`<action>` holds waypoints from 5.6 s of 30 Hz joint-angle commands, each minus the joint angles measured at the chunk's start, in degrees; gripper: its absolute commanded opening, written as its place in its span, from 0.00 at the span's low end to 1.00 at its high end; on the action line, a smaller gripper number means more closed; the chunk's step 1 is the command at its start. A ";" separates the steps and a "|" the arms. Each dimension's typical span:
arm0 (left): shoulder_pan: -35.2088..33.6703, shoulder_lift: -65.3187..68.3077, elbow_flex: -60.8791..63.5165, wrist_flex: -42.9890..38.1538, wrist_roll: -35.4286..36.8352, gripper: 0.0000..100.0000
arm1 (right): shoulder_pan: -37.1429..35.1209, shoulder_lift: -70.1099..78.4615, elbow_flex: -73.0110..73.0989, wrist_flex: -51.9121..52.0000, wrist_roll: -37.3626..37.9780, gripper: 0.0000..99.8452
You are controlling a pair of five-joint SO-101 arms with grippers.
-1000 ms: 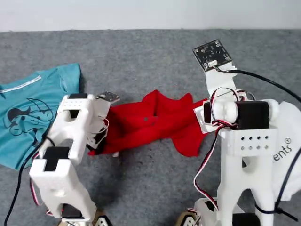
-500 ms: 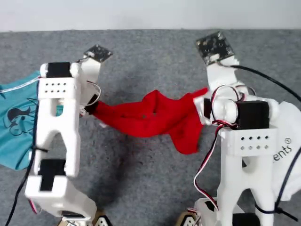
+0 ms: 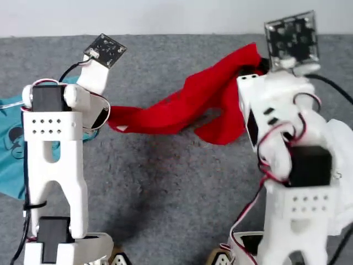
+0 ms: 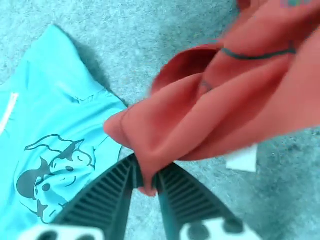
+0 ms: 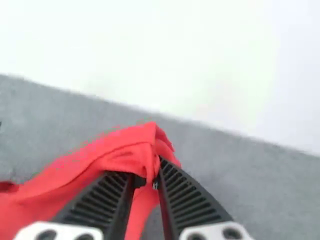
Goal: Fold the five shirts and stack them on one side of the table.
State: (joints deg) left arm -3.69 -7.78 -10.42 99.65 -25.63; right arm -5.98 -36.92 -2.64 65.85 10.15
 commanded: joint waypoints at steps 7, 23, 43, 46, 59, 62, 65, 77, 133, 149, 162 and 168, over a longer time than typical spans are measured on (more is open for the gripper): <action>0.09 -5.80 -2.51 0.88 0.09 0.01 | 9.01 -10.95 -0.79 9.27 -0.18 0.01; -0.09 -52.04 -1.80 0.70 6.51 0.01 | 10.77 -27.47 -8.62 14.81 3.34 0.01; -0.35 -26.29 43.82 -52.13 6.42 0.01 | 7.69 8.13 29.45 -24.57 3.25 0.01; -0.26 -17.93 42.07 -57.93 6.51 0.01 | 7.69 15.87 27.08 -26.95 3.25 0.01; -0.44 1.85 26.33 -48.88 6.15 0.01 | 8.04 30.90 10.11 -18.33 0.53 0.01; -0.44 0.09 22.99 -36.40 4.84 0.01 | 8.13 28.79 9.32 -6.64 0.62 0.01; -0.09 -1.85 21.58 -26.64 0.62 0.01 | 8.31 25.80 9.41 2.86 3.60 0.01; -0.44 -6.51 21.85 -0.09 -10.37 0.01 | 12.97 16.57 11.87 26.95 16.88 0.01; 1.76 11.43 32.31 -37.45 -2.29 0.13 | 4.88 3.12 44.48 -4.00 14.07 0.15; -0.97 20.57 29.67 -43.78 -2.02 0.13 | 10.95 27.21 52.04 -38.64 13.89 0.15; -1.05 24.18 29.58 -51.16 -1.93 0.13 | 11.65 45.14 31.47 -33.10 13.80 0.15; -1.14 23.91 24.57 -49.23 4.04 0.13 | 11.65 35.12 31.12 -24.84 13.80 0.15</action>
State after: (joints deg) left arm -4.13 16.48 19.74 49.19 -25.89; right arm 5.19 5.01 30.77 37.27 24.57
